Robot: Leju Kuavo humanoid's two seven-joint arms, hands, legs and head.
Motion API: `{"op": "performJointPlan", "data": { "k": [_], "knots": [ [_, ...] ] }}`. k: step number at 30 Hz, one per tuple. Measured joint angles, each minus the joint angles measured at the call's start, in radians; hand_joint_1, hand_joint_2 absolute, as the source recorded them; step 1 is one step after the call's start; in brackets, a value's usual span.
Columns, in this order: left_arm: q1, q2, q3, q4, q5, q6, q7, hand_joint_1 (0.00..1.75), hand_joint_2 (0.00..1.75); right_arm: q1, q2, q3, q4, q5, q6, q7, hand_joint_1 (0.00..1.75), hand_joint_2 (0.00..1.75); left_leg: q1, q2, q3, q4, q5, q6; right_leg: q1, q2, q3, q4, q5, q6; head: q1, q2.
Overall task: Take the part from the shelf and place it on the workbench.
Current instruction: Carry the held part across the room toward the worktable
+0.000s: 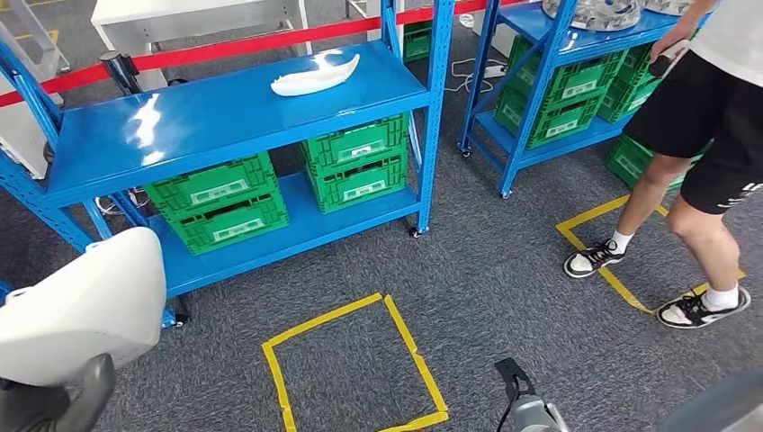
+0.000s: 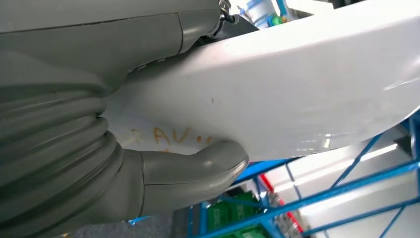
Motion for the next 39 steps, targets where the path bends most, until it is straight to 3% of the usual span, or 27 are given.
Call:
{"op": "performJointPlan", "data": {
  "k": [3,4,5,6,7,8,10,11,14,16,18,19,20,21,23,25,26,27,29,30,32,34,35,36,37,38,39],
  "knots": [
    [0.018,-0.003,0.005,-0.024,-0.007,0.009,0.007,1.75,1.75,0.001,-0.001,-0.001,0.0,0.001,0.0,0.01,0.0,0.0,0.002,0.004,-0.041,0.0,0.041,0.01,0.001,0.005,-0.037,0.159,-0.147,0.009,0.002,0.0],
    [0.024,-0.004,0.006,-0.028,-0.008,0.01,0.008,1.75,1.75,0.0,-0.002,-0.001,0.0,0.001,0.0,0.012,0.0,0.0,0.002,0.005,-0.059,0.004,0.053,0.009,0.0,0.005,-0.043,0.217,-0.17,0.013,0.002,0.0],
    [0.028,-0.004,0.006,-0.03,-0.009,0.011,0.009,1.75,1.75,0.0,-0.002,-0.001,0.0,0.002,0.0,0.013,0.0,0.0,0.003,0.006,-0.08,0.01,0.064,0.008,0.0,0.005,-0.039,0.253,-0.167,0.016,0.002,0.0],
    [0.033,-0.004,0.008,-0.033,-0.01,0.012,0.01,1.75,1.75,0.0,-0.002,-0.001,0.0,0.003,0.0,0.014,0.0,0.0,0.004,0.006,-0.1,0.018,0.074,0.006,-0.001,0.005,-0.018,0.256,-0.146,0.018,0.002,0.0],
    [0.038,-0.004,0.009,-0.036,-0.012,0.014,0.011,1.75,1.75,0.0,-0.003,-0.001,0.0,0.005,-0.001,0.015,0.0,0.0,0.005,0.006,-0.121,0.028,0.082,0.002,-0.003,0.005,0.02,0.223,-0.119,0.019,0.003,0.0],
    [0.045,-0.003,0.012,-0.043,-0.016,0.015,0.012,1.75,1.75,-0.001,-0.003,-0.001,0.0,0.005,-0.002,0.016,0.0,0.0,0.006,0.006,-0.141,0.041,0.089,-0.003,-0.003,0.005,0.071,0.158,-0.113,0.021,0.003,0.0],
    [0.059,0.001,0.02,-0.058,-0.023,0.016,0.012,1.75,1.75,-0.004,-0.003,-0.001,0.001,0.004,-0.004,0.015,0.0,0.0,0.006,0.006,-0.169,0.065,0.098,-0.014,0.002,0.008,0.158,0.032,-0.136,0.011,0.006,0.0],
    [0.065,0.003,0.024,-0.066,-0.026,0.016,0.012,1.75,1.75,-0.004,-0.002,-0.001,0.001,0.004,-0.006,0.016,0.0,0.0,0.005,0.006,-0.175,0.072,0.103,-0.02,0.004,0.009,0.176,-0.001,-0.154,0.003,0.007,0.0],
    [0.077,0.007,0.031,-0.082,-0.039,0.018,0.011,1.75,1.75,-0.003,0.004,-0.001,0.001,0.018,-0.007,0.024,0.0,0.0,0.007,0.004,-0.184,0.076,0.112,-0.038,0.005,0.006,0.162,-0.006,-0.14,-0.023,0.007,0.0],
    [0.089,0.006,0.037,-0.098,-0.049,0.021,0.01,1.75,1.75,-0.006,0.009,-0.001,0.002,0.027,-0.008,0.023,0.0,0.0,0.012,0.0,-0.205,0.125,0.05,-0.05,0.002,0.001,0.14,-0.009,-0.117,-0.039,0.005,0.0],
    [0.099,0.003,0.048,-0.113,-0.053,0.022,0.008,1.75,1.75,-0.006,0.01,-0.001,0.002,0.025,-0.012,0.015,0.0,0.0,0.016,-0.002,-0.232,0.239,-0.051,-0.06,0.003,0.0,0.113,-0.008,-0.094,-0.044,0.004,0.0],
    [0.106,0.001,0.053,-0.118,-0.054,0.022,0.008,1.75,1.75,-0.005,0.01,-0.001,0.002,0.023,-0.015,0.012,0.0,0.0,0.018,-0.002,-0.239,0.297,-0.081,-0.063,0.004,-0.001,0.099,-0.007,-0.083,-0.043,0.004,0.0],
    [0.113,-0.002,0.058,-0.123,-0.055,0.022,0.008,1.75,1.75,-0.004,0.01,-0.001,0.002,0.022,-0.018,0.011,0.0,0.0,0.018,-0.002,-0.236,0.334,-0.087,-0.064,0.004,-0.001,0.084,-0.006,-0.071,-0.042,0.003,0.0],
    [0.121,-0.004,0.062,-0.128,-0.057,0.021,0.009,1.75,1.75,-0.003,0.009,-0.001,0.002,0.02,-0.022,0.011,0.0,0.0,0.019,-0.002,-0.218,0.339,-0.072,-0.063,0.004,-0.002,0.07,-0.006,-0.06,-0.04,0.003,0.0],
    [0.131,-0.006,0.075,-0.137,-0.061,0.019,0.01,1.75,1.75,-0.002,0.006,-0.001,0.002,0.018,-0.03,0.012,0.0,0.0,0.018,-0.003,-0.13,0.25,-0.027,-0.054,0.005,-0.003,0.046,-0.005,-0.038,-0.037,0.004,0.0],
    [0.132,-0.007,0.09,-0.147,-0.062,0.016,0.011,1.75,1.75,-0.002,0.005,-0.001,0.002,0.017,-0.036,0.017,0.0,0.0,0.012,-0.005,-0.022,0.102,-0.029,-0.041,0.006,-0.002,0.031,-0.006,-0.018,-0.029,0.004,0.0],
    [0.131,-0.006,0.098,-0.15,-0.061,0.014,0.011,1.75,1.75,-0.003,0.004,-0.001,0.002,0.016,-0.039,0.022,0.0,0.0,0.008,-0.006,0.01,0.051,-0.038,-0.035,0.005,-0.003,0.028,-0.008,-0.008,-0.023,0.005,0.0],
    [0.13,-0.006,0.106,-0.152,-0.059,0.013,0.011,1.75,1.75,-0.003,0.004,-0.002,0.002,0.015,-0.041,0.026,0.0,0.0,0.003,-0.006,0.022,0.023,-0.045,-0.03,0.003,-0.003,0.026,-0.013,0.003,-0.016,0.005,0.0],
    [0.129,-0.005,0.122,-0.151,-0.056,0.01,0.012,1.75,1.75,-0.003,0.005,-0.002,0.002,0.014,-0.045,0.033,0.0,0.0,0.002,-0.003,0.01,0.009,-0.026,-0.017,0.0,-0.003,0.022,-0.019,0.017,-0.003,0.004,0.0],
    [0.13,-0.003,0.127,-0.15,-0.056,0.008,0.013,1.75,1.75,-0.002,0.006,-0.003,0.002,0.015,-0.045,0.035,0.0,0.0,0.003,-0.001,0.002,0.006,-0.014,-0.01,-0.001,-0.001,0.017,-0.012,0.003,0.002,0.004,0.0],
    [0.131,0.0,0.135,-0.147,-0.054,0.003,0.015,1.75,1.75,0.0,0.009,-0.003,0.003,0.025,-0.04,0.038,0.0,0.0,0.007,0.002,-0.02,0.002,0.011,0.002,-0.002,0.002,-0.005,0.062,-0.086,0.01,0.004,0.0],
    [0.136,0.002,0.141,-0.138,-0.054,-0.001,0.014,1.75,1.75,-0.001,0.01,-0.003,0.003,0.035,-0.033,0.047,0.0,0.0,0.007,0.004,-0.049,0.006,0.034,0.007,-0.001,0.005,-0.03,0.188,-0.179,0.017,0.005,0.0],
    [0.138,0.002,0.143,-0.133,-0.056,-0.002,0.013,1.75,1.75,-0.002,0.011,-0.003,0.003,0.037,-0.031,0.053,0.0,0.0,0.008,0.004,-0.065,0.01,0.046,0.005,-0.001,0.005,-0.034,0.237,-0.191,0.019,0.005,0.0],
    [0.14,0.002,0.144,-0.128,-0.059,-0.002,0.011,1.75,1.75,-0.003,0.012,-0.003,0.003,0.037,-0.03,0.059,0.0,0.0,0.009,0.005,-0.085,0.015,0.058,0.004,-0.002,0.005,-0.024,0.259,-0.178,0.021,0.005,0.0],
    [0.142,0.002,0.144,-0.124,-0.061,-0.002,0.01,1.75,1.75,-0.003,0.013,-0.003,0.003,0.037,-0.03,0.064,0.0,0.0,0.01,0.005,-0.106,0.022,0.068,0.0,-0.002,0.005,0.004,0.244,-0.15,0.023,0.005,0.0],
    [0.144,0.002,0.144,-0.121,-0.063,-0.002,0.009,1.75,1.75,-0.004,0.013,-0.003,0.003,0.037,-0.03,0.067,0.0,0.0,0.012,0.005,-0.126,0.032,0.076,-0.005,-0.003,0.005,0.048,0.197,-0.124,0.025,0.005,0.0],
    [0.145,0.003,0.144,-0.12,-0.064,-0.002,0.008,1.75,1.75,-0.006,0.014,-0.003,0.003,0.037,-0.03,0.068,0.0,0.0,0.013,0.005,-0.145,0.044,0.083,-0.01,-0.003,0.005,0.102,0.127,-0.12,0.027,0.006,0.0]
  ]
}}
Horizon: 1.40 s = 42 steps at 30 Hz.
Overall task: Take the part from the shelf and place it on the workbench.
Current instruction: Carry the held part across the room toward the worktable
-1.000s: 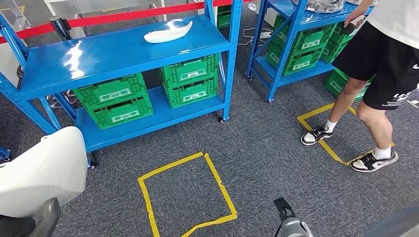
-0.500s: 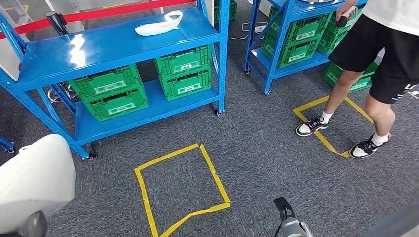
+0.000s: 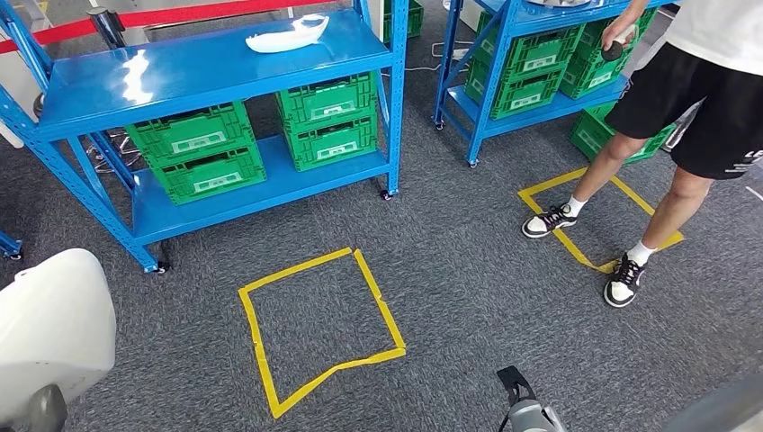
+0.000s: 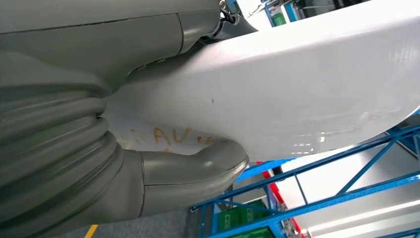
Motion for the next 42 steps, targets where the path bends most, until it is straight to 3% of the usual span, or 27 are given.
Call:
{"op": "performJointPlan", "data": {
  "k": [2,3,5,6,8,10,12,20,21,22,24,25,26,28,29,30,31,33,34,36,37,39,41,42],
  "knots": [
    [0.001,0.001,0.002,0.001,0.0,0.0,-0.002,1.75,1.75,-0.003,0.001,0.0,0.0,0.0,0.0,0.0,0.0,0.0,-0.001,0.0,-0.025,0.022,0.01,-0.012,0.004,0.003,0.073,-0.111,-0.025,-0.012,0.003,0.0],
    [0.001,0.001,0.002,0.002,0.0,0.0,-0.002,1.75,1.75,-0.004,0.002,0.0,0.0,-0.001,-0.001,0.001,0.0,0.0,-0.003,0.001,-0.03,0.027,0.015,-0.018,0.006,0.005,0.083,-0.134,-0.039,-0.022,0.004,0.0],
    [0.002,0.003,0.005,0.003,0.0,0.0,-0.003,1.75,1.75,-0.004,0.005,0.0,0.0,-0.005,-0.002,0.005,0.0,0.0,-0.001,0.0,-0.034,0.029,0.025,-0.03,0.007,0.002,0.071,-0.136,-0.032,-0.043,0.003,0.0],
    [0.003,0.005,0.007,0.003,0.0,0.001,-0.003,1.75,1.75,-0.004,0.007,0.0,0.0,-0.008,-0.004,0.008,0.0,0.0,0.0,-0.002,-0.039,0.037,0.013,-0.036,0.006,0.0,0.063,-0.135,-0.023,-0.053,0.002,0.0],
    [0.006,0.011,0.01,0.003,0.0,0.001,-0.004,1.75,1.75,-0.007,0.008,-0.002,0.0,-0.016,-0.007,0.015,0.0,0.0,0.004,-0.005,-0.06,0.103,-0.064,-0.047,0.005,-0.004,0.041,-0.137,-0.003,-0.069,0.0,0.0],
    [0.008,0.014,0.01,0.003,-0.001,-0.004,-0.004,1.75,1.75,-0.009,0.008,-0.005,0.0,-0.02,-0.011,0.018,0.0,0.0,0.006,-0.006,-0.084,0.221,-0.155,-0.054,0.007,-0.004,0.015,-0.136,0.018,-0.073,-0.002,0.0],
    [0.009,0.015,0.009,0.004,-0.002,-0.01,-0.004,1.75,1.75,-0.009,0.007,-0.009,0.0,-0.022,-0.013,0.015,0.0,0.0,0.007,-0.006,-0.096,0.296,-0.191,-0.056,0.008,-0.005,-0.003,-0.135,0.032,-0.074,-0.003,0.0],
    [0.008,0.015,0.009,0.005,-0.002,-0.012,-0.004,1.75,1.75,-0.009,0.007,-0.009,0.0,-0.023,-0.013,0.014,0.0,0.0,0.007,-0.006,-0.096,0.31,-0.192,-0.056,0.009,-0.006,-0.006,-0.135,0.035,-0.073,-0.003,0.0],
    [0.007,0.015,0.008,0.007,-0.003,-0.015,-0.004,1.75,1.75,-0.009,0.007,-0.01,0.0,-0.025,-0.014,0.009,0.0,0.0,0.007,-0.006,-0.09,0.312,-0.183,-0.055,0.01,-0.006,-0.012,-0.134,0.04,-0.073,-0.003,0.0],
    [-0.002,0.015,0.006,0.016,-0.005,-0.018,-0.007,1.75,1.75,-0.01,0.005,-0.013,0.0,-0.029,-0.015,-0.003,0.0,0.0,0.004,-0.008,-0.04,0.258,-0.156,-0.046,0.012,-0.006,-0.025,-0.134,0.053,-0.072,-0.003,0.0],
    [-0.028,0.014,0.0,0.043,-0.006,-0.023,-0.02,1.75,1.75,-0.011,-0.002,-0.019,0.0,-0.033,-0.012,-0.031,0.0,0.0,-0.005,-0.011,0.089,0.098,-0.122,-0.021,0.014,-0.007,-0.056,-0.136,0.088,-0.063,-0.002,0.0],
    [-0.045,0.01,-0.005,0.062,-0.001,-0.019,-0.028,1.75,1.75,-0.011,-0.011,-0.021,0.0,-0.032,-0.004,-0.04,0.0,0.0,-0.009,-0.011,0.14,0.003,-0.097,-0.003,0.014,-0.005,-0.075,-0.121,0.079,-0.052,-0.002,0.0],
    [-0.049,0.006,-0.008,0.074,0.009,-0.014,-0.033,1.75,1.75,-0.009,-0.021,-0.022,0.0,-0.029,0.007,-0.041,0.0,0.0,-0.011,-0.007,0.129,-0.032,-0.079,0.006,0.011,-0.003,-0.092,-0.052,0.041,-0.038,-0.002,0.0],
    [-0.045,0.0,-0.008,0.09,0.026,-0.003,-0.032,1.75,1.75,-0.006,-0.042,-0.022,-0.001,-0.025,0.027,-0.039,0.0,0.0,-0.007,0.001,0.063,-0.043,-0.02,0.014,0.007,0.001,-0.101,0.073,-0.014,-0.015,-0.003,0.0],
    [-0.036,0.0,-0.004,0.091,0.029,-0.004,-0.024,1.75,1.75,-0.005,-0.048,-0.022,-0.001,-0.024,0.035,-0.041,0.0,0.0,-0.004,0.003,0.029,-0.03,-0.004,0.01,0.004,0.001,-0.076,0.094,-0.008,-0.009,-0.002,0.0],
    [-0.032,0.0,-0.001,0.09,0.027,-0.004,-0.014,1.75,1.75,-0.005,-0.05,-0.022,-0.001,-0.027,0.041,-0.046,0.0,0.0,-0.003,0.002,0.009,-0.016,0.002,0.005,0.001,0.001,-0.03,0.04,0.006,-0.005,-0.002,0.0],
    [-0.027,0.0,0.002,0.09,0.024,-0.006,-0.005,1.75,1.75,-0.006,-0.053,-0.022,-0.001,-0.03,0.047,-0.054,0.0,0.0,-0.002,0.002,-0.01,0.001,0.005,0.0,0.001,0.002,0.023,-0.031,-0.001,-0.006,0.001,0.0],
    [-0.022,0.0,0.007,0.091,0.02,-0.01,0.003,1.75,1.75,-0.004,-0.058,-0.022,0.0,-0.034,0.065,-0.072,0.0,0.0,-0.005,0.002,-0.029,0.024,0.01,-0.01,0.004,0.004,0.082,-0.123,-0.041,-0.02,0.005,0.0],
    [-0.021,0.0,0.009,0.093,0.02,-0.011,0.003,1.75,1.75,-0.003,-0.06,-0.023,0.0,-0.035,0.072,-0.079,0.0,0.0,-0.005,0.001,-0.032,0.029,0.014,-0.015,0.008,0.004,0.089,-0.138,-0.052,-0.032,0.007,0.0],
    [-0.02,0.0,0.01,0.099,0.02,-0.014,0.003,1.75,1.75,0.0,-0.063,-0.023,0.0,-0.035,0.081,-0.089,0.0,0.0,-0.003,0.0,-0.037,0.032,0.017,-0.026,0.006,-0.001,0.079,-0.134,-0.043,-0.053,0.004,0.0],
    [-0.019,-0.001,0.011,0.102,0.02,-0.015,0.003,1.75,1.75,0.001,-0.065,-0.023,0.0,-0.035,0.082,-0.091,0.0,0.0,-0.001,-0.002,-0.045,0.046,0.002,-0.033,0.005,-0.004,0.074,-0.135,-0.036,-0.061,0.003,0.0],
    [-0.018,-0.001,0.014,0.107,0.02,-0.015,0.003,1.75,1.75,0.003,-0.068,-0.023,0.0,-0.035,0.084,-0.091,0.0,0.0,0.003,-0.004,-0.078,0.134,-0.071,-0.045,0.004,-0.007,0.059,-0.136,-0.019,-0.072,0.001,0.0],
    [-0.017,-0.001,0.016,0.112,0.02,-0.016,0.003,1.75,1.75,0.006,-0.07,-0.023,0.0,-0.035,0.084,-0.091,0.0,0.0,0.006,-0.004,-0.116,0.26,-0.142,-0.053,0.005,-0.009,0.04,-0.135,-0.006,-0.074,0.001,0.0],
    [-0.015,0.0,0.016,0.114,0.021,-0.016,0.003,1.75,1.75,0.007,-0.07,-0.023,0.0,-0.034,0.084,-0.091,0.0,0.0,0.007,-0.004,-0.119,0.293,-0.151,-0.053,0.006,-0.011,0.033,-0.134,0.0,-0.075,0.0,0.0]
  ]
}}
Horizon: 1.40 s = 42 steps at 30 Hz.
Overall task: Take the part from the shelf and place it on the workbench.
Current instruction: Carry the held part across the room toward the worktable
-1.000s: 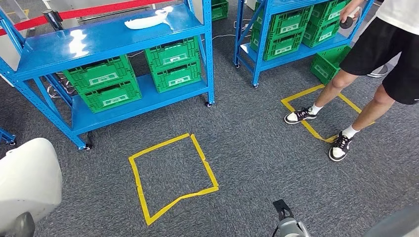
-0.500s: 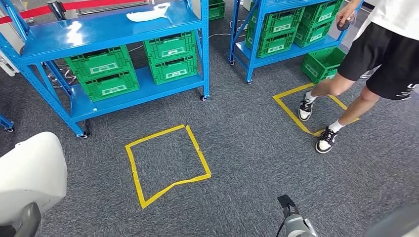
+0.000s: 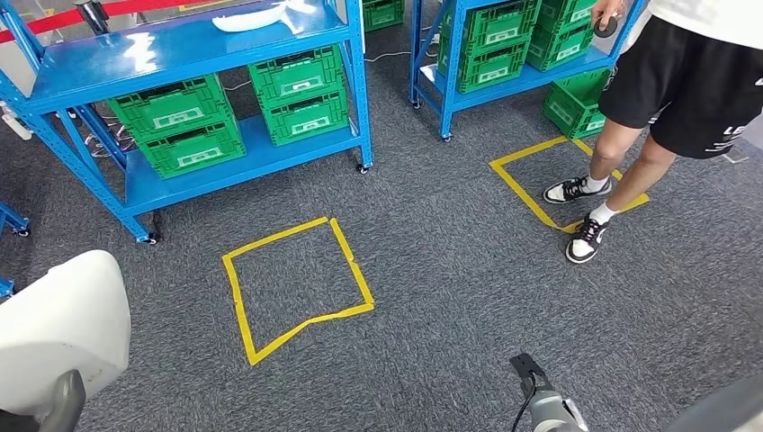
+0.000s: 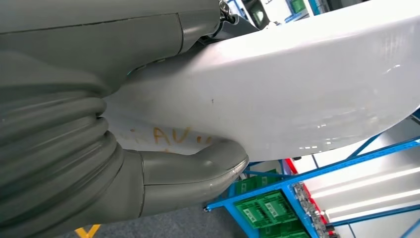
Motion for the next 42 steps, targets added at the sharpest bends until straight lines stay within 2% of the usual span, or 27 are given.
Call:
{"op": "performJointPlan", "data": {
  "k": [1,2,4,5,6,8,10,12,14,15,16,17,18,20,22,24,26,28,30,31,32,33,35,37,39,40,42],
  "knots": [
    [0.001,0.0,0.0,0.002,0.0,-0.001,0.0,1.75,1.75,0.001,0.0,0.0,0.0,0.001,0.0,-0.001,0.0,0.0,0.0,0.0,0.016,-0.006,0.009,0.002,0.001,-0.003,-0.006,0.0,0.004,0.0,0.0,0.0],
    [0.001,0.0,0.0,0.003,0.001,-0.001,-0.001,1.75,1.75,0.001,-0.001,0.0,0.0,0.002,0.0,-0.002,0.0,0.0,-0.001,0.002,0.052,-0.05,0.031,0.007,0.002,-0.007,-0.009,0.001,0.007,0.001,0.0,0.0],
    [-0.001,0.0,0.001,0.002,0.002,-0.003,-0.003,1.75,1.75,0.001,-0.001,0.0,0.0,0.004,-0.001,-0.007,0.0,0.0,-0.007,0.019,0.15,-0.192,0.07,0.022,0.005,-0.017,-0.009,0.0,0.012,0.004,0.0,0.0],
    [-0.003,0.0,0.001,0.0,0.003,-0.003,-0.003,1.75,1.75,0.001,-0.001,0.0,0.0,0.004,-0.001,-0.009,0.0,0.0,-0.013,0.028,0.184,-0.246,0.08,0.029,0.005,-0.023,-0.007,-0.001,0.015,0.009,0.001,0.0],
    [-0.005,0.0,0.001,-0.001,0.003,-0.004,-0.002,1.75,1.75,0.001,-0.001,0.0,0.0,0.005,0.0,-0.01,0.0,0.0,-0.018,0.036,0.202,-0.279,0.082,0.036,0.005,-0.03,-0.006,-0.002,0.018,0.014,0.0,0.0],
    [-0.009,0.0,0.001,-0.003,0.002,-0.005,0.007,1.75,1.75,-0.001,-0.002,0.0,0.0,0.006,0.001,-0.005,0.0,0.0,-0.024,0.03,0.199,-0.293,0.087,0.045,0.005,-0.046,-0.003,-0.008,0.023,0.026,0.0,0.0],
    [-0.012,0.0,0.0,-0.005,0.0,-0.007,0.021,1.75,1.75,-0.004,-0.002,0.0,0.0,0.012,0.004,0.0,0.0,0.0,-0.019,0.016,0.198,-0.309,0.099,0.055,0.004,-0.042,-0.008,0.005,0.012,0.036,-0.001,0.0],
    [-0.016,-0.006,-0.003,-0.006,-0.004,-0.008,0.034,1.75,1.75,-0.004,-0.004,0.0,0.0,0.027,0.009,-0.005,0.0,0.0,-0.012,0.002,0.196,-0.318,0.112,0.063,0.003,-0.013,-0.045,0.087,-0.039,0.043,0.0,0.0],
    [-0.016,-0.014,-0.008,-0.006,-0.009,-0.008,0.041,1.75,1.75,-0.001,-0.008,0.002,0.0,0.042,0.017,-0.019,0.0,0.0,-0.011,-0.015,0.183,-0.313,0.118,0.067,0.004,0.006,-0.104,0.215,-0.1,0.047,0.001,0.0],
    [-0.013,-0.017,-0.011,-0.005,-0.011,-0.009,0.041,1.75,1.75,0.001,-0.01,0.002,0.0,0.047,0.02,-0.026,0.0,0.0,-0.011,-0.024,0.176,-0.307,0.119,0.067,0.005,0.008,-0.123,0.256,-0.11,0.049,0.001,0.0],
    [-0.011,-0.02,-0.013,-0.005,-0.012,-0.009,0.042,1.75,1.75,0.003,-0.011,0.002,0.0,0.051,0.023,-0.032,0.0,0.0,-0.011,-0.033,0.17,-0.3,0.119,0.067,0.004,0.01,-0.124,0.258,-0.1,0.051,0.001,0.0],
    [-0.01,-0.022,-0.015,-0.004,-0.013,-0.01,0.041,1.75,1.75,0.004,-0.014,0.003,0.0,0.054,0.024,-0.038,0.0,0.0,-0.011,-0.042,0.164,-0.292,0.119,0.066,0.004,0.013,-0.105,0.221,-0.073,0.051,0.001,0.0],
    [-0.009,-0.024,-0.018,-0.003,-0.013,-0.012,0.038,1.75,1.75,0.005,-0.017,0.003,0.0,0.057,0.024,-0.046,0.0,0.0,-0.011,-0.052,0.158,-0.283,0.118,0.064,0.002,0.021,-0.072,0.156,-0.041,0.051,0.001,0.0],
    [-0.01,-0.028,-0.029,0.0,-0.009,-0.019,0.028,1.75,1.75,0.008,-0.027,0.006,0.0,0.062,0.025,-0.064,0.0,0.0,-0.013,-0.069,0.146,-0.267,0.115,0.056,0.002,0.047,-0.021,0.047,-0.006,0.047,0.001,0.0],
    [-0.011,-0.029,-0.044,0.007,0.002,-0.022,0.01,1.75,1.75,0.012,-0.039,0.007,0.0,0.064,0.03,-0.074,0.0,0.0,-0.015,-0.084,0.137,-0.261,0.118,0.044,0.004,0.055,-0.011,0.02,-0.006,0.036,0.002,0.0],
    [-0.013,-0.026,-0.061,0.022,0.024,-0.019,-0.017,1.75,1.75,0.016,-0.05,0.008,0.0,0.069,0.041,-0.066,0.0,0.0,-0.016,-0.091,0.13,-0.261,0.122,0.033,0.002,0.037,-0.011,0.016,0.002,0.021,0.002,0.0],
    [-0.02,-0.02,-0.08,0.046,0.049,-0.012,-0.043,1.75,1.75,0.02,-0.063,0.008,0.001,0.074,0.052,-0.051,0.0,0.0,-0.016,-0.064,0.111,-0.226,0.098,0.023,-0.001,0.019,-0.011,0.012,0.009,0.008,-0.001,0.0],
    [-0.027,-0.017,-0.097,0.07,0.064,-0.005,-0.054,1.75,1.75,0.029,-0.073,0.009,0.001,0.076,0.058,-0.042,0.0,0.0,-0.011,-0.028,0.064,-0.117,0.035,0.011,-0.002,-0.001,-0.014,0.011,0.012,0.001,-0.003,0.0],
    [-0.028,-0.015,-0.111,0.092,0.081,0.007,-0.061,1.75,1.75,0.036,-0.079,0.01,0.001,0.081,0.063,-0.023,0.0,0.0,-0.003,-0.016,0.018,-0.005,-0.012,0.003,-0.002,-0.023,-0.018,0.011,0.013,0.0,-0.003,0.0],
    [-0.026,-0.013,-0.115,0.103,0.09,0.016,-0.065,1.75,1.75,0.038,-0.081,0.011,0.001,0.084,0.067,-0.008,0.0,0.0,0.0,-0.013,0.016,0.008,-0.011,0.001,-0.002,-0.033,-0.019,0.011,0.014,0.001,-0.003,0.0],
    [-0.022,-0.011,-0.119,0.111,0.099,0.026,-0.069,1.75,1.75,0.038,-0.08,0.013,0.001,0.088,0.072,0.006,0.0,0.0,0.002,-0.01,0.034,-0.017,0.008,0.002,-0.002,-0.043,-0.019,0.011,0.014,0.001,-0.003,0.0],
    [-0.018,-0.006,-0.121,0.116,0.107,0.036,-0.073,1.75,1.75,0.038,-0.079,0.015,0.001,0.093,0.075,0.015,0.0,0.0,0.001,0.001,0.07,-0.077,0.038,0.004,-0.002,-0.053,-0.018,0.011,0.014,0.002,-0.003,0.0],
    [0.006,0.014,-0.123,0.101,0.124,0.055,-0.08,1.75,1.75,0.038,-0.07,0.024,0.002,0.103,0.078,0.009,0.0,0.0,-0.007,0.048,0.144,-0.215,0.08,0.016,0.001,-0.07,-0.014,0.012,0.012,0.006,-0.003,0.0],
    [0.062,0.051,-0.117,0.046,0.133,0.075,-0.078,1.75,1.75,0.036,-0.057,0.038,0.002,0.113,0.082,-0.02,0.0,0.0,-0.017,0.074,0.17,-0.275,0.086,0.027,0.003,-0.084,-0.011,0.011,0.011,0.016,-0.002,0.0],
    [0.14,0.096,-0.098,-0.027,0.133,0.091,-0.065,1.75,1.75,0.034,-0.041,0.052,0.004,0.122,0.086,-0.046,0.0,0.0,-0.016,0.053,0.173,-0.282,0.09,0.035,0.004,-0.098,-0.005,0.008,0.008,0.028,-0.003,0.0],
    [0.175,0.116,-0.084,-0.061,0.131,0.096,-0.057,1.75,1.75,0.032,-0.033,0.059,0.005,0.124,0.087,-0.052,0.0,0.0,-0.013,0.041,0.178,-0.289,0.094,0.04,0.003,-0.09,-0.004,0.014,0.002,0.033,-0.002,0.0],
    [0.218,0.14,-0.059,-0.11,0.128,0.098,-0.047,1.75,1.75,0.029,-0.02,0.069,0.007,0.126,0.087,-0.055,0.0,0.0,-0.006,0.015,0.186,-0.302,0.106,0.052,0.002,-0.042,-0.026,0.077,-0.041,0.039,-0.001,0.0]
  ]
}}
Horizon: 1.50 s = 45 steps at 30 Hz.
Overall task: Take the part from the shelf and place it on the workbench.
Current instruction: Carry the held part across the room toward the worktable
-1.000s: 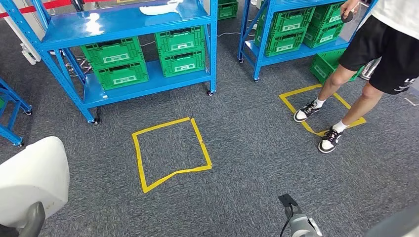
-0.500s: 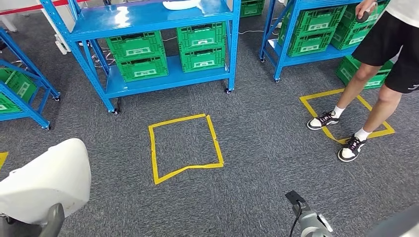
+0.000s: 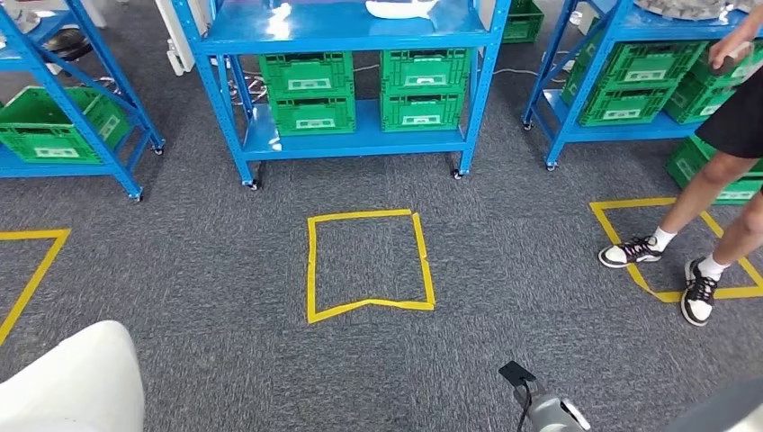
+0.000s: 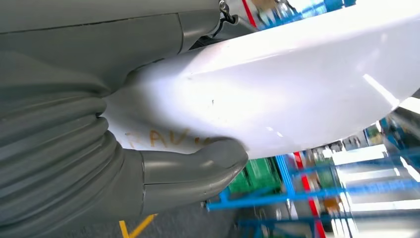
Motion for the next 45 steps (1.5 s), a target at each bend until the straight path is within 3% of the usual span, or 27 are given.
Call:
{"op": "performJointPlan", "data": {
  "k": [2,3,4,5,8,10,12,13,15,17,19,20,21,23,25,26,28,30,32,33,34,35,37,39,41,43,45],
  "knots": [
    [0.022,0.01,0.016,-0.029,-0.002,-0.004,0.007,1.75,1.75,-0.001,0.006,0.008,0.002,0.001,0.0,0.0,0.0,0.0,-0.001,-0.03,-0.004,0.0,0.003,0.005,-0.001,0.045,-0.056,0.125,-0.067,0.001,0.001,0.0],
    [0.032,0.014,0.021,-0.039,-0.003,-0.006,0.009,1.75,1.75,-0.001,0.007,0.011,0.002,0.001,0.0,0.0,0.0,0.0,-0.001,-0.046,-0.007,0.002,0.004,0.006,0.0,0.051,-0.083,0.179,-0.087,0.001,0.002,0.0],
    [0.041,0.016,0.024,-0.046,-0.003,-0.009,0.011,1.75,1.75,-0.002,0.009,0.014,0.003,0.001,0.001,0.0,0.0,0.0,-0.001,-0.061,-0.008,0.004,0.003,0.006,0.001,0.053,-0.096,0.204,-0.088,0.001,0.002,0.0],
    [0.047,0.019,0.026,-0.052,-0.004,-0.011,0.012,1.75,1.75,-0.003,0.01,0.015,0.003,0.001,0.002,0.0,0.0,0.0,-0.001,-0.076,-0.009,0.008,0.003,0.005,0.002,0.055,-0.09,0.188,-0.068,0.001,0.002,0.0],
    [0.057,0.024,0.032,-0.066,-0.006,-0.011,0.016,1.75,1.75,-0.009,0.012,0.018,0.003,0.0,0.002,0.0,0.0,0.0,0.0,-0.115,-0.014,0.025,-0.004,-0.007,-0.002,0.091,-0.005,0.002,0.025,-0.001,0.002,0.0],
    [0.058,0.027,0.037,-0.072,-0.014,-0.014,0.029,1.75,1.75,-0.014,0.016,0.019,0.004,-0.001,0.003,0.007,0.0,0.0,0.0,-0.134,-0.021,0.034,-0.006,-0.019,-0.002,0.11,0.02,-0.056,0.037,-0.005,0.002,0.0],
    [0.053,0.031,0.042,-0.072,-0.021,-0.029,0.052,1.75,1.75,-0.02,0.027,0.019,0.004,-0.007,-0.002,0.019,0.0,0.0,0.001,-0.152,-0.03,0.032,-0.002,-0.031,0.0,0.093,0.019,-0.058,0.039,-0.018,0.001,0.0],
    [0.047,0.034,0.044,-0.07,-0.023,-0.043,0.061,1.75,1.75,-0.024,0.034,0.019,0.004,-0.013,-0.007,0.022,0.0,0.0,0.001,-0.147,-0.034,0.035,-0.003,-0.036,0.0,0.084,0.02,-0.06,0.041,-0.024,0.001,0.0],
    [0.017,0.042,0.044,-0.05,-0.026,-0.078,0.068,1.75,1.75,-0.032,0.048,0.018,0.004,-0.034,-0.017,0.02,0.0,0.0,0.0,-0.098,-0.059,0.086,-0.035,-0.047,-0.003,0.062,0.02,-0.065,0.046,-0.037,-0.001,0.0],
    [-0.041,0.045,0.038,0.001,-0.029,-0.111,0.061,1.75,1.75,-0.034,0.06,0.014,0.004,-0.057,-0.02,0.011,0.0,0.0,0.002,-0.042,-0.117,0.208,-0.099,-0.056,0.0,0.035,0.019,-0.065,0.045,-0.042,-0.002,0.0],
    [-0.098,0.045,0.029,0.062,-0.031,-0.132,0.054,1.75,1.75,-0.035,0.068,0.008,0.004,-0.069,-0.013,0.003,0.0,0.0,0.007,-0.028,-0.163,0.304,-0.13,-0.061,0.002,0.006,0.017,-0.065,0.045,-0.043,-0.002,0.0],
    [-0.12,0.044,0.025,0.086,-0.031,-0.138,0.054,1.75,1.75,-0.036,0.071,0.007,0.004,-0.072,-0.007,0.001,0.0,0.0,0.008,-0.025,-0.16,0.303,-0.119,-0.06,0.002,-0.006,0.017,-0.065,0.044,-0.043,-0.002,0.0],
    [-0.138,0.044,0.021,0.104,-0.031,-0.141,0.055,1.75,1.75,-0.037,0.073,0.007,0.004,-0.073,-0.002,0.004,0.0,0.0,0.008,-0.021,-0.137,0.262,-0.091,-0.058,0.003,-0.017,0.019,-0.065,0.044,-0.043,-0.002,0.0],
    [-0.17,0.043,0.013,0.127,-0.034,-0.141,0.06,1.75,1.75,-0.037,0.079,0.006,0.004,-0.074,0.007,0.012,0.0,0.0,0.002,0.015,-0.062,0.122,-0.029,-0.046,0.005,-0.037,0.023,-0.065,0.041,-0.04,-0.002,0.0],
    [-0.195,0.039,0.006,0.135,-0.04,-0.136,0.063,1.75,1.75,-0.036,0.085,0.001,0.004,-0.084,0.01,0.017,0.0,0.0,-0.008,0.049,-0.019,0.035,-0.007,-0.032,0.007,-0.052,0.025,-0.065,0.039,-0.033,-0.002,0.0],
    [-0.203,0.036,0.002,0.135,-0.043,-0.134,0.065,1.75,1.75,-0.036,0.087,-0.004,0.004,-0.091,0.01,0.013,0.0,0.0,-0.014,0.051,-0.018,0.027,-0.009,-0.028,0.007,-0.061,0.025,-0.066,0.039,-0.028,-0.002,0.0],
    [-0.216,0.025,-0.003,0.133,-0.043,-0.133,0.07,1.75,1.75,-0.037,0.091,-0.014,0.004,-0.102,0.009,-0.005,0.0,0.0,-0.013,0.027,-0.02,0.019,-0.002,-0.02,0.005,-0.068,0.03,-0.067,0.036,-0.016,-0.002,0.0],
    [-0.231,0.011,-0.005,0.127,-0.036,-0.133,0.073,1.75,1.75,-0.037,0.093,-0.02,0.004,-0.113,0.004,-0.03,0.0,0.0,-0.008,0.006,-0.015,0.007,0.005,-0.01,0.004,-0.024,0.016,-0.027,0.008,-0.007,-0.002,0.0],
    [-0.247,-0.004,-0.006,0.123,-0.025,-0.133,0.072,1.75,1.75,-0.034,0.093,-0.029,0.004,-0.123,-0.005,-0.049,0.0,0.0,-0.004,-0.016,-0.012,0.003,0.009,-0.003,0.004,0.034,-0.04,0.088,-0.05,-0.004,-0.001,0.0],
    [-0.252,-0.01,-0.006,0.123,-0.019,-0.133,0.069,1.75,1.75,-0.03,0.092,-0.033,0.004,-0.124,-0.011,-0.054,0.0,0.0,-0.003,-0.03,-0.013,0.004,0.009,-0.001,0.005,0.047,-0.075,0.156,-0.074,-0.004,-0.001,0.0],
    [-0.253,-0.015,-0.006,0.122,-0.012,-0.133,0.067,1.75,1.75,-0.028,0.092,-0.037,0.004,-0.121,-0.019,-0.055,0.0,0.0,-0.003,-0.044,-0.013,0.005,0.009,0.0,0.005,0.053,-0.102,0.201,-0.082,-0.004,-0.001,0.0],
    [-0.252,-0.019,-0.006,0.122,-0.006,-0.132,0.064,1.75,1.75,-0.026,0.093,-0.038,0.004,-0.118,-0.029,-0.051,0.0,0.0,-0.002,-0.058,-0.013,0.008,0.008,-0.001,0.004,0.055,-0.112,0.21,-0.07,-0.004,-0.001,0.0],
    [-0.246,-0.025,-0.004,0.117,0.004,-0.126,0.058,1.75,1.75,-0.024,0.093,-0.041,0.004,-0.121,-0.049,-0.03,0.0,0.0,0.001,-0.087,-0.012,0.016,0.004,-0.007,0.001,0.066,-0.079,0.113,0.003,-0.002,-0.001,0.0],
    [-0.231,-0.028,0.003,0.106,0.01,-0.115,0.053,1.75,1.75,-0.022,0.094,-0.044,0.004,-0.124,-0.057,0.006,0.0,0.0,0.003,-0.111,-0.018,0.03,-0.004,-0.018,-0.005,0.103,-0.028,-0.009,0.053,0.0,-0.001,0.0],
    [-0.205,-0.029,0.015,0.087,0.005,-0.103,0.052,1.75,1.75,-0.018,0.096,-0.045,0.004,-0.117,-0.055,0.048,0.0,0.0,0.003,-0.129,-0.027,0.036,-0.008,-0.028,-0.005,0.119,-0.012,-0.048,0.054,-0.004,-0.001,0.0],
    [-0.168,-0.03,0.031,0.062,-0.012,-0.088,0.052,1.75,1.75,-0.016,0.097,-0.045,0.004,-0.114,-0.053,0.074,0.0,0.0,0.004,-0.141,-0.031,0.034,-0.007,-0.037,-0.004,0.098,-0.008,-0.051,0.055,-0.017,-0.001,0.0],
    [-0.136,-0.03,0.049,0.04,-0.024,-0.078,0.05,1.75,1.75,-0.014,0.098,-0.046,0.004,-0.114,-0.054,0.077,0.0,0.0,0.003,-0.11,-0.045,0.064,-0.027,-0.046,-0.005,0.079,0.0,-0.055,0.055,-0.032,-0.003,0.0]
  ]
}}
